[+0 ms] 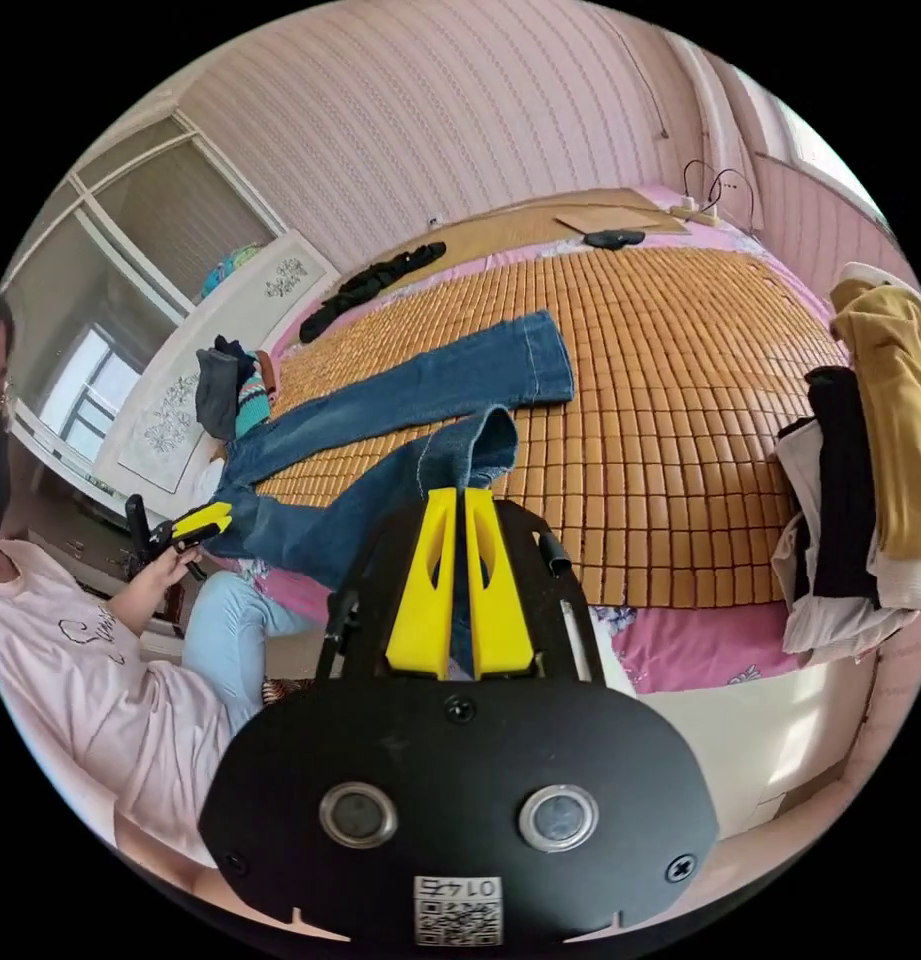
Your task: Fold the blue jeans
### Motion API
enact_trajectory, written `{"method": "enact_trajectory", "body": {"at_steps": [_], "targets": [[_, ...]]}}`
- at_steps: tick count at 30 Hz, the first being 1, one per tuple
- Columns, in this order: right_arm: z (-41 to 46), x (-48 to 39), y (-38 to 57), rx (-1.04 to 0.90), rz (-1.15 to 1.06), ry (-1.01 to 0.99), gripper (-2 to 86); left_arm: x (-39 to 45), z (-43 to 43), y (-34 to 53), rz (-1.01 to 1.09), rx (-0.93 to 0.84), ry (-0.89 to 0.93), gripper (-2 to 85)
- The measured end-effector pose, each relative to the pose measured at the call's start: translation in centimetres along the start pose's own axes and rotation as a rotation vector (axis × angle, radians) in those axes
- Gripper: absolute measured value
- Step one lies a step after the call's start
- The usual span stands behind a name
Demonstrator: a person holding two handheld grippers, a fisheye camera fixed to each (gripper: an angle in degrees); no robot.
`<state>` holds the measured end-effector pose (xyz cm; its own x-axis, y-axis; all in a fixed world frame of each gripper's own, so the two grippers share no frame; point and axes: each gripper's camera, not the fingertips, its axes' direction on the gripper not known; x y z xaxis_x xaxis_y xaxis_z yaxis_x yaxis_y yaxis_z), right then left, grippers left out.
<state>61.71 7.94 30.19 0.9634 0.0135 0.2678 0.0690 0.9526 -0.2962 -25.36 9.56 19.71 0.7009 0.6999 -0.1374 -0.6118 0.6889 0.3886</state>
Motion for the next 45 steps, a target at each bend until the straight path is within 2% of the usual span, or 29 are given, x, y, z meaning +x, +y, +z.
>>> {"method": "enact_trajectory", "body": {"at_steps": [2,5,8,14,16,19,24,26,29,31,33,40,43,45], "targets": [[-0.4,2.4,0.6,-0.002,0.079,0.005,1.1,-0.2,0.6,0.1,-0.006,-0.012,-0.001,9.8],[1.4,6.1,2.5,-0.033,0.279,0.116,2.5,-0.9,2.9,0.3,-0.044,-0.078,0.050,10.8],[2.9,6.4,3.7,-0.064,0.278,0.105,7.8,-0.6,4.7,0.2,-0.027,-0.121,0.066,11.0],[6.5,7.3,4.6,-0.212,0.263,0.250,13.9,-0.1,7.0,-1.5,0.010,-0.153,0.082,11.1],[7.5,8.3,5.4,-0.255,0.296,0.200,13.6,0.3,7.8,-2.2,0.022,-0.167,0.122,11.1],[8.9,9.4,5.8,-0.360,0.308,0.065,4.4,2.0,9.6,-2.6,0.081,-0.196,0.162,11.1],[3.2,9.5,4.3,-0.226,0.269,-0.098,0.5,3.5,10.6,-3.3,0.090,-0.212,0.202,11.3],[1.8,10.7,4.5,-0.233,0.287,-0.135,0.0,3.6,10.6,-3.5,0.091,-0.211,0.201,11.2],[3.7,13.6,5.9,-0.388,0.360,-0.031,-0.4,3.4,11.7,-3.2,0.082,-0.250,0.213,11.2],[4.8,13.6,6.4,-0.461,0.337,0.147,-0.1,3.2,12.3,-3.1,0.052,-0.283,0.238,11.2],[5.1,13.0,6.3,-0.418,0.316,0.187,0.7,3.3,12.0,-3.4,0.046,-0.281,0.238,11.2],[8.9,11.5,1.6,-0.238,0.241,0.080,12.9,2.3,9.6,-6.7,0.079,-0.162,0.072,10.4],[11.7,12.8,0.1,-0.239,0.304,0.048,12.8,1.2,10.7,-8.2,0.067,-0.172,0.024,10.3],[13.5,13.5,0.2,-0.303,0.322,-0.039,8.3,0.9,12.6,-8.8,0.052,-0.219,0.034,10.9]]}}
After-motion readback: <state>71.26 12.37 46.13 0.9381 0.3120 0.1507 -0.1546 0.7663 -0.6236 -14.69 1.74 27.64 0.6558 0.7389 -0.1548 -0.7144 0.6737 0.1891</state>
